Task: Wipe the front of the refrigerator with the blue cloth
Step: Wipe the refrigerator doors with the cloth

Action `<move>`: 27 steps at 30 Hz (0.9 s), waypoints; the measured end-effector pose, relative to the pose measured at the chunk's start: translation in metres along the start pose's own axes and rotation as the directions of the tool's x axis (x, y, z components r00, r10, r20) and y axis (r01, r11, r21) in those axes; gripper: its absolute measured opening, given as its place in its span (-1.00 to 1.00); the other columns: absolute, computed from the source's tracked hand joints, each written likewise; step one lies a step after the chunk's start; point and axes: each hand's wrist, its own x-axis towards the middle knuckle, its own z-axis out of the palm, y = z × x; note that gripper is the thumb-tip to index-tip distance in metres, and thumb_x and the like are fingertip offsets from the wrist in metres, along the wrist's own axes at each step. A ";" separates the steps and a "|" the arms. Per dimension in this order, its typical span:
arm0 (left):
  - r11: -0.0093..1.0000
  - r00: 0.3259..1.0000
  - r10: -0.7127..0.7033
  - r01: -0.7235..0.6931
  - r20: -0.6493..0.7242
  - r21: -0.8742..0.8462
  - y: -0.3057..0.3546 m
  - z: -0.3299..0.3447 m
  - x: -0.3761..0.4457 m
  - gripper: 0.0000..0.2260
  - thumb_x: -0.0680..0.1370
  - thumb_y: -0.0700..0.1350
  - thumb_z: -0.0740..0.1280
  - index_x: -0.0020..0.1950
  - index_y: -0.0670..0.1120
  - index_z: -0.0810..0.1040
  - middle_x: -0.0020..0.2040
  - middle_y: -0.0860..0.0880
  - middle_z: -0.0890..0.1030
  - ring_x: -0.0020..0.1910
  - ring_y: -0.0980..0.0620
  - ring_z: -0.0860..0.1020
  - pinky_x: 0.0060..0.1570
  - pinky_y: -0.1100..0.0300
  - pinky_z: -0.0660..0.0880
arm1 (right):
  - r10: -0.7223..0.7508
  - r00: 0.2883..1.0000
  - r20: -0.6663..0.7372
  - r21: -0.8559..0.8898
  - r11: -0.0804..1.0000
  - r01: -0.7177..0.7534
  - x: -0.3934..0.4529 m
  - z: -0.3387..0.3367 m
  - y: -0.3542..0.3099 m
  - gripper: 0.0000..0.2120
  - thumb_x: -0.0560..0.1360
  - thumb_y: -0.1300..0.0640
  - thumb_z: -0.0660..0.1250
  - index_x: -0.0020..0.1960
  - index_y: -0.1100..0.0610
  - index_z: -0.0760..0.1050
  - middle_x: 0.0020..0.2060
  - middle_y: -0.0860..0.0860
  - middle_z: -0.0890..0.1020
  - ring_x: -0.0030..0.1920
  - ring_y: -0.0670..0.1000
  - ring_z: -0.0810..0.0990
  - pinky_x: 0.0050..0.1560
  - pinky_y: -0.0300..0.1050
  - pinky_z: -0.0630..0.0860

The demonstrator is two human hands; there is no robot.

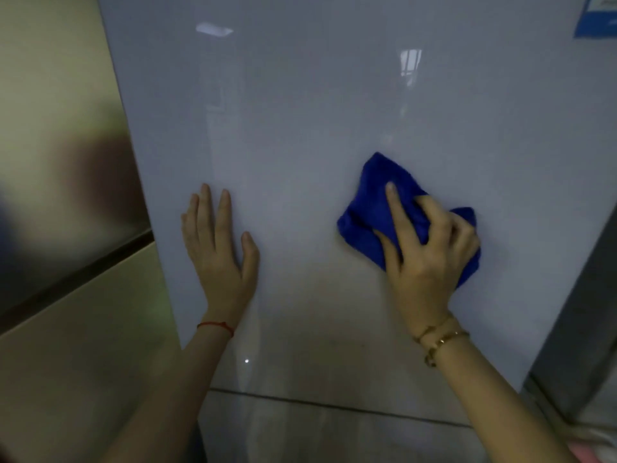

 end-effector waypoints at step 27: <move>0.996 0.982 -0.061 0.073 0.176 -0.059 -0.087 -0.059 -0.222 -0.65 0.59 -0.22 0.28 0.37 -0.26 0.45 0.37 -0.22 0.46 0.38 -0.14 0.43 0.42 -0.06 0.37 | -0.291 0.940 0.179 0.243 0.939 0.244 -0.224 -0.034 -0.077 -0.69 0.57 0.03 0.35 0.30 0.05 0.53 0.13 0.02 0.45 -0.09 0.07 0.43 -0.12 -0.03 0.40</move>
